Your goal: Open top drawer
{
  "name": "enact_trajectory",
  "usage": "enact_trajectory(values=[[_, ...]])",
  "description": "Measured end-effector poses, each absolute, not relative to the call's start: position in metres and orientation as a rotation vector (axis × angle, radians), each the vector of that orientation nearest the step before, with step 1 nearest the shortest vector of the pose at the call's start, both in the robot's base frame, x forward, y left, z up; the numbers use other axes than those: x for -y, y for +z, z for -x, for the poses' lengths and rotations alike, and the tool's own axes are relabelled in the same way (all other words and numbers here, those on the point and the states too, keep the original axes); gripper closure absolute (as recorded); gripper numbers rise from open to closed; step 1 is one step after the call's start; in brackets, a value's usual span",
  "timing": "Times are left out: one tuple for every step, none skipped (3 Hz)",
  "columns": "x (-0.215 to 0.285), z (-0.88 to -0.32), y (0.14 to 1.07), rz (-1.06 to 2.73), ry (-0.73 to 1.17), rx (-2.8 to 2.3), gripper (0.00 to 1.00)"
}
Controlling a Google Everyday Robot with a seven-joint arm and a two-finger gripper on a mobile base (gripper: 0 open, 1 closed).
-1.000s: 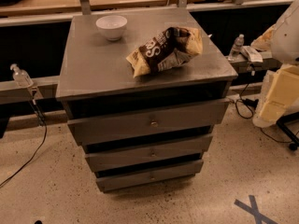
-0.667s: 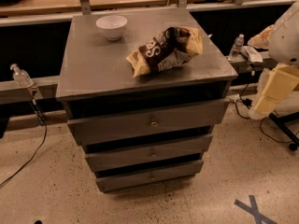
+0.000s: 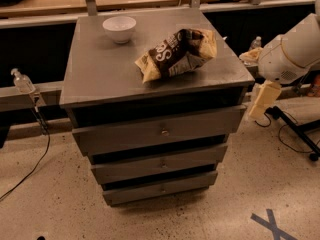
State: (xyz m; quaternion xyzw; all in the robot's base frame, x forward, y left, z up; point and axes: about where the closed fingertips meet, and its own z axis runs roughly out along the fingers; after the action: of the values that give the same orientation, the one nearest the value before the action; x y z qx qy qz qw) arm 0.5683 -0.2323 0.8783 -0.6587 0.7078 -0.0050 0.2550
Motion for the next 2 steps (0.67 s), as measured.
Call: enact_trajectory(values=[[0.2320, -0.5666, 0.8775, 1.792, -0.009, -1.926, 0.00], [0.2233, -0.5647, 0.8749, 1.829, 0.048, -1.902, 0.00]])
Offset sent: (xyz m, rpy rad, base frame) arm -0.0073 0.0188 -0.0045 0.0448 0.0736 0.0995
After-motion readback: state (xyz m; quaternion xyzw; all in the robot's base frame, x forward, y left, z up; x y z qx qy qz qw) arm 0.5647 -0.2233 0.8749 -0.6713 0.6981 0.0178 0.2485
